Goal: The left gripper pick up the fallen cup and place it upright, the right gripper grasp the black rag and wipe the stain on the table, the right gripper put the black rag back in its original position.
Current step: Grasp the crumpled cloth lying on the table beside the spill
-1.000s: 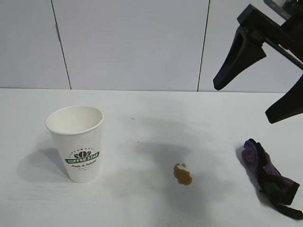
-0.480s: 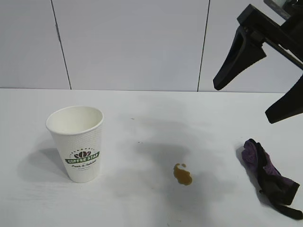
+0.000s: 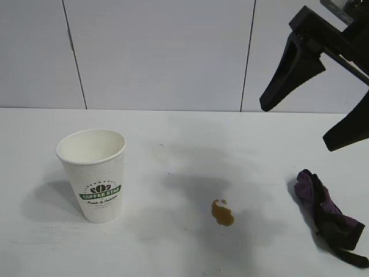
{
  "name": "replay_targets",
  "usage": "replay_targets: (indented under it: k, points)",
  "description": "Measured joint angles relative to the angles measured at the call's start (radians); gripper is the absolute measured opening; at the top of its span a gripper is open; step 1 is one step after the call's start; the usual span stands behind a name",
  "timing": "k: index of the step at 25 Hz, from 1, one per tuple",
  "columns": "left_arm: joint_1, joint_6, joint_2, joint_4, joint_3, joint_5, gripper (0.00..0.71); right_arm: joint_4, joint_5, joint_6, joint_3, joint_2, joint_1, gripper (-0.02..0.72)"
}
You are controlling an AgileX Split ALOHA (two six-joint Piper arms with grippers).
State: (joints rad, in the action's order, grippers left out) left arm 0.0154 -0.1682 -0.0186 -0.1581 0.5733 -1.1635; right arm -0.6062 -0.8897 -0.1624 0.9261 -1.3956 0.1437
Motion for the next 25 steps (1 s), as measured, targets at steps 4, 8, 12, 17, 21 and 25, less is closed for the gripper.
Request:
replay_targets:
  k: [4, 8, 12, 17, 21, 25]
  points:
    - [-0.008, 0.009, 0.0, 0.013, -0.078, 0.012, 0.664, 0.0, -0.009, 0.0, 0.0, 0.0, 0.0, 0.65]
    - [-0.01, 0.054, 0.001, 0.042, -0.087, 0.021, 0.664, 0.0, -0.021, 0.0, 0.0, 0.0, 0.0, 0.65]
    - [-0.01, 0.19, 0.001, 0.14, -0.091, 0.028, 0.664, 0.0, -0.027, 0.0, 0.0, 0.0, 0.0, 0.65]
    - [-0.01, 0.237, 0.001, 0.169, -0.091, 0.033, 0.664, 0.085, -0.027, 0.003, 0.0, -0.001, 0.0, 0.65]
    - [-0.01, 0.24, 0.001, 0.17, -0.091, 0.033, 0.664, 0.247, -0.028, 0.089, 0.005, -0.04, 0.0, 0.594]
    - [-0.01, 0.241, 0.001, 0.17, -0.091, 0.033, 0.664, 0.356, -0.031, 0.172, 0.049, -0.148, 0.0, 0.554]
